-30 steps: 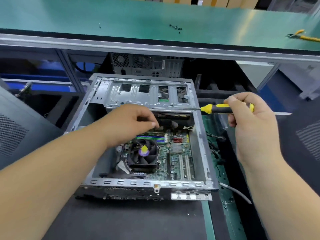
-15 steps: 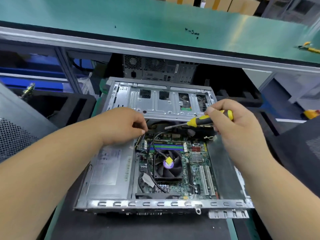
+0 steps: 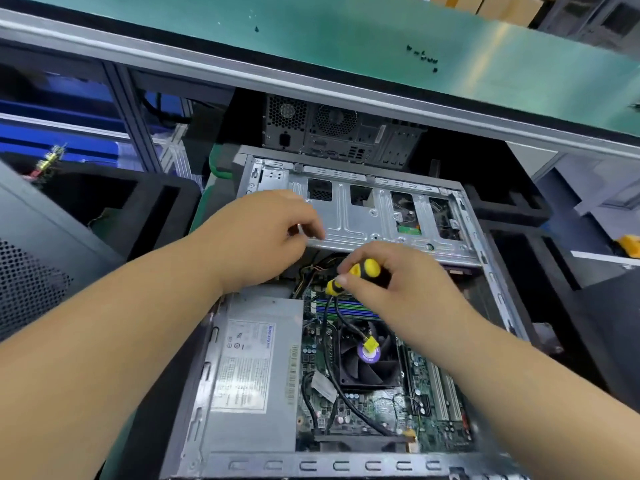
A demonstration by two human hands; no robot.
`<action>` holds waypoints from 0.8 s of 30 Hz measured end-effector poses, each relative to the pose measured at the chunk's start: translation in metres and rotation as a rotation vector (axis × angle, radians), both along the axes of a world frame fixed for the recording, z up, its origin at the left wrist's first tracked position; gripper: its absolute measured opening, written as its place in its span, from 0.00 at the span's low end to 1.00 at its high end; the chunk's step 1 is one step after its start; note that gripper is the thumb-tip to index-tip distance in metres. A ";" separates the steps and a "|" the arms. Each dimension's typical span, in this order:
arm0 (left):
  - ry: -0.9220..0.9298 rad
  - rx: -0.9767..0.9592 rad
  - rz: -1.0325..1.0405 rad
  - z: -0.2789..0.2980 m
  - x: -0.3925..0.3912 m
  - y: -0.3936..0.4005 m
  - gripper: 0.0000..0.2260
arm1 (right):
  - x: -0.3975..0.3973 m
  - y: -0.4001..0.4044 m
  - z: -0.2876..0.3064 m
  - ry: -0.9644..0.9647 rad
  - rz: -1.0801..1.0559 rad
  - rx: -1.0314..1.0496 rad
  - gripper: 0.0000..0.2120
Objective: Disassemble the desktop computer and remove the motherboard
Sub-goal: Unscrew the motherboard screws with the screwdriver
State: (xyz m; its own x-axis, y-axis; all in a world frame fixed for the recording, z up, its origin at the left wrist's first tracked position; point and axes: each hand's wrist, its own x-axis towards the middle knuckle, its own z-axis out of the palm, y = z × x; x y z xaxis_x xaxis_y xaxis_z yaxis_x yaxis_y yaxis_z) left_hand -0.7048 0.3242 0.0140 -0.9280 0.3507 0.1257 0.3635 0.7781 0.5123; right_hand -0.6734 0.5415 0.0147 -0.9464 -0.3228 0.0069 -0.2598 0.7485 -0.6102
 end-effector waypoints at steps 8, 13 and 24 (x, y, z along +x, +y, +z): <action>0.025 0.159 -0.077 -0.013 -0.009 0.004 0.11 | -0.009 -0.016 -0.026 0.065 0.126 0.245 0.09; 0.004 0.248 -0.062 -0.019 -0.010 0.004 0.11 | -0.008 -0.013 -0.030 0.065 0.139 0.238 0.10; -0.157 0.116 -0.165 -0.011 0.002 0.007 0.11 | -0.004 -0.004 -0.032 0.006 0.092 0.147 0.08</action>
State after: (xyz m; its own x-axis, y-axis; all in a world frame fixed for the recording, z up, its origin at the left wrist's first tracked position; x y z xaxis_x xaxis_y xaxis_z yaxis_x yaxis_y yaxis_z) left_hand -0.7028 0.3307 0.0034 -0.8709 0.4903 0.0325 0.3890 0.6475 0.6553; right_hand -0.6773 0.5380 -0.0173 -0.9131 -0.4057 -0.0416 -0.3341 0.8026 -0.4942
